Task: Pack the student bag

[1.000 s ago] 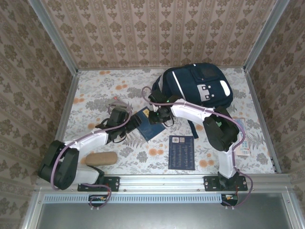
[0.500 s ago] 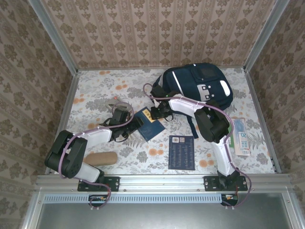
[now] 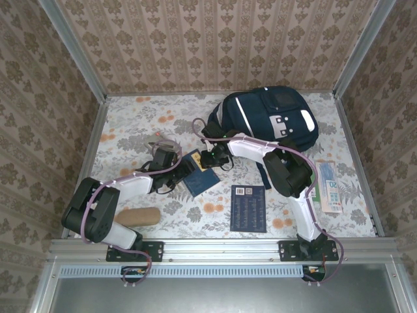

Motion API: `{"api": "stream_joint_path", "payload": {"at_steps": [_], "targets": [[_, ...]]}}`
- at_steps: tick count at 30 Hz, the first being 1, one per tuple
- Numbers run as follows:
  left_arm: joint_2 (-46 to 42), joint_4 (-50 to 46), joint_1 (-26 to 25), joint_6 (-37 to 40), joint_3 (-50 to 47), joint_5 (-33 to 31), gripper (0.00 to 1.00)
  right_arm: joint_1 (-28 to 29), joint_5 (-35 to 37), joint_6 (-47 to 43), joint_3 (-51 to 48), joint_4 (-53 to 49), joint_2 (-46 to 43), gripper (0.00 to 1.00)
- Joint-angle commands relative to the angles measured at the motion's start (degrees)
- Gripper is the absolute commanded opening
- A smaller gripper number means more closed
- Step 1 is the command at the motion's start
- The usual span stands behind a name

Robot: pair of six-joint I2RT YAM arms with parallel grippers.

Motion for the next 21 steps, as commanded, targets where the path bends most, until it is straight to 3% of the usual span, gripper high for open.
{"api": "stream_joint_path", "payload": {"at_steps": [1, 13, 21], "targets": [[3.4, 15.1, -0.5, -2.5, -2.7, 6.0, 0.71, 1.3, -3.9, 2.1, -1.2, 0.5, -0.6, 0.32], [3.6, 45.1, -0.1, -8.6, -8.4, 12.6, 0.62, 1.1, -3.4, 2.3, -0.7, -0.1, -0.7, 0.32], [8.5, 49.9, -0.1, -11.0, -8.3, 14.8, 0.54, 0.8, -2.9, 2.2, -1.2, -0.3, -1.5, 0.32]]}}
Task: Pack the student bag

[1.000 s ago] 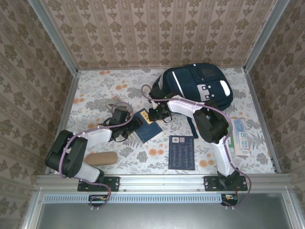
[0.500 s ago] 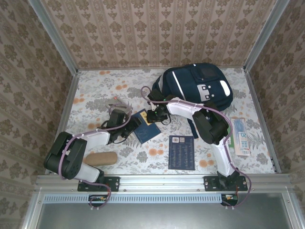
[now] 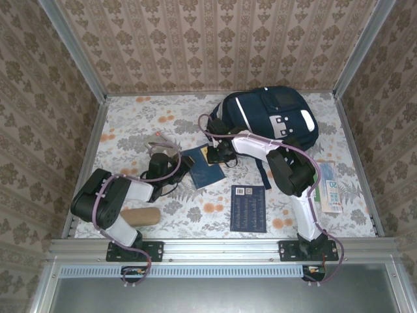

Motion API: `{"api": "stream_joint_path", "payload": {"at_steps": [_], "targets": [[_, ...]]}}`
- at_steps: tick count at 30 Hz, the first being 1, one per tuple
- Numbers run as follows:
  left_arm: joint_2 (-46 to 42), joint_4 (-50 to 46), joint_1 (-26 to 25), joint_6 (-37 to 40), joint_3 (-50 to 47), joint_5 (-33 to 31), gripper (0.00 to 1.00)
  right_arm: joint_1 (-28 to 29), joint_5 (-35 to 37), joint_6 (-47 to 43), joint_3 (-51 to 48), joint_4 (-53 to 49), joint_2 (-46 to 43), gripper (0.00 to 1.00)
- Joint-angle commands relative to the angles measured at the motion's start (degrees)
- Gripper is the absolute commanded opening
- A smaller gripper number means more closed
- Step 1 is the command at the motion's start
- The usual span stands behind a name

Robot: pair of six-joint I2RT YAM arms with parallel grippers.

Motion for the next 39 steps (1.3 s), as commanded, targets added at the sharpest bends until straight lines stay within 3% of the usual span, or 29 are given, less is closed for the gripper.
{"api": "stream_joint_path", "payload": {"at_steps": [1, 4, 10, 19, 23, 26, 30, 35, 39], "targets": [[1.0, 10.7, -1.9, -2.2, 1.7, 9.5, 0.54, 3.1, -7.9, 1.1, -0.8, 0.7, -0.8, 0.32], [1.3, 12.7, -1.8, -2.5, 1.2, 9.5, 0.54, 2.9, -7.9, 1.1, -1.0, 0.7, -1.2, 0.32], [6.4, 25.4, -2.0, -6.6, 1.8, 12.6, 0.52, 2.8, -8.1, 1.3, -1.0, 0.7, -1.2, 0.32], [5.7, 13.6, -1.8, -3.3, 1.9, 11.5, 0.33, 2.5, -6.9, 0.7, -1.4, 0.0, -2.6, 0.32], [1.2, 4.0, -1.7, 0.5, 3.2, 10.7, 0.18, 2.0, -4.6, -0.7, -0.6, -1.9, -5.2, 0.33], [-1.8, -2.2, -1.7, 2.9, 4.5, 10.1, 0.1, 1.5, -0.4, -3.0, 1.0, -4.2, -7.9, 0.34], [-5.0, -8.3, -1.6, 5.4, 6.3, 10.2, 0.0, 1.0, 10.9, -7.8, 2.7, -5.5, -12.0, 0.4], [-8.6, -16.2, -1.5, 8.5, 8.9, 10.0, 0.0, -1.4, 25.2, -13.0, 6.3, -6.8, -12.5, 0.49], [-11.7, -22.2, -1.4, 11.1, 11.0, 9.5, 0.0, -4.8, 27.3, -15.7, 10.3, -8.0, -9.5, 0.48]]}}
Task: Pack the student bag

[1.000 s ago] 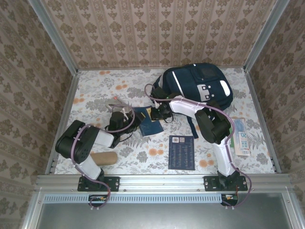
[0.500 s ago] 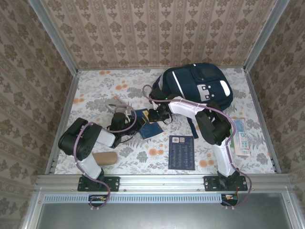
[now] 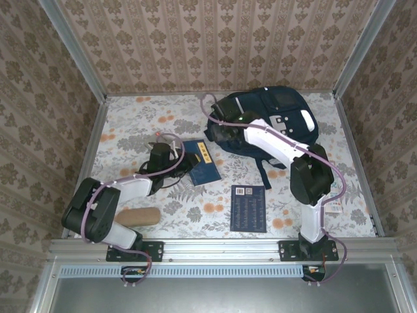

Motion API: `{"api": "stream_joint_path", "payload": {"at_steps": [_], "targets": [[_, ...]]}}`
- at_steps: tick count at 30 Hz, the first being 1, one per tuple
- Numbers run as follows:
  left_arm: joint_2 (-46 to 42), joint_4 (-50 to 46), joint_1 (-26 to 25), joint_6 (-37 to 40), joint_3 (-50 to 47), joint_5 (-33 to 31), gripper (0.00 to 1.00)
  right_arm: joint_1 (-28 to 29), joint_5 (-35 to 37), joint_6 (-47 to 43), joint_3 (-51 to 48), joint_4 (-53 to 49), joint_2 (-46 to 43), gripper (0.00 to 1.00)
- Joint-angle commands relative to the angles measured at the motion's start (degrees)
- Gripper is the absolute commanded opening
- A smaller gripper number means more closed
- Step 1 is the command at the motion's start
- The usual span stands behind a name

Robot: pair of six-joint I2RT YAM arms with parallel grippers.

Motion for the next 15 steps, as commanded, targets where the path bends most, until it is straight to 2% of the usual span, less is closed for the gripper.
{"api": "stream_joint_path", "payload": {"at_steps": [1, 5, 15], "targets": [[-3.4, -5.8, 0.1, 4.1, 2.9, 0.5, 0.0, -2.8, 7.1, -4.3, 3.6, -3.5, 2.7, 0.49], [-5.4, -8.3, 0.2, 4.9, 3.9, 0.5, 0.0, -4.5, 8.0, -5.7, 6.3, -4.6, 6.5, 0.49], [-7.2, -11.7, 0.2, 5.8, 5.1, 0.6, 0.0, -6.2, 4.3, -6.1, 9.7, -4.9, 13.1, 0.49]]}}
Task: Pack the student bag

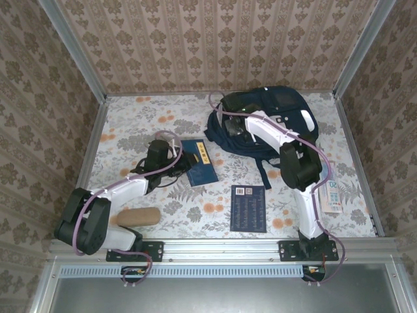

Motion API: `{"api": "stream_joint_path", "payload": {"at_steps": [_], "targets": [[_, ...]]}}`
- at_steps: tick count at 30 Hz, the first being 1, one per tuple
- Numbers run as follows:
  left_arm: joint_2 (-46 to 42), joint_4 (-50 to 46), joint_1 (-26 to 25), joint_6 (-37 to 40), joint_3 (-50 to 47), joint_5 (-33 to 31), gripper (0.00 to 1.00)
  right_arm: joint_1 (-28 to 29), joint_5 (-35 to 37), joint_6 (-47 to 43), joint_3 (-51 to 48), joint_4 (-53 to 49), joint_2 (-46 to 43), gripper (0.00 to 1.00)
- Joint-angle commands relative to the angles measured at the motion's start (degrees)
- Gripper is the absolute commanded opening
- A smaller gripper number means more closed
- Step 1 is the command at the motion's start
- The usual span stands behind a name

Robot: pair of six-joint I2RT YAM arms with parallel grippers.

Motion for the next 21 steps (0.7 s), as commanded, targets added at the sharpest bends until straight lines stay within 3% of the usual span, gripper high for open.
{"api": "stream_joint_path", "payload": {"at_steps": [1, 4, 8, 15, 21], "targets": [[-2.0, -0.9, 0.3, 1.9, 2.6, 0.6, 0.0, 0.0, -0.9, -1.1, 2.9, -1.8, 1.2, 0.49], [-2.3, -1.5, 0.3, 2.1, 2.9, 0.7, 0.0, -0.2, 0.0, -1.6, 4.2, -2.6, 3.2, 0.43], [-2.7, -2.8, 0.5, 2.6, 3.9, 0.9, 0.0, -0.8, 0.2, -1.2, 4.5, -3.3, 3.1, 0.01], [-1.4, -2.1, 0.9, 2.2, 7.0, 0.2, 0.0, -0.8, -0.7, -1.4, 3.3, -2.6, -6.6, 0.0], [5.1, 3.9, 1.0, -0.9, 12.7, 1.5, 0.0, -0.8, -1.8, -2.0, 7.4, -4.9, -13.2, 0.0]]}}
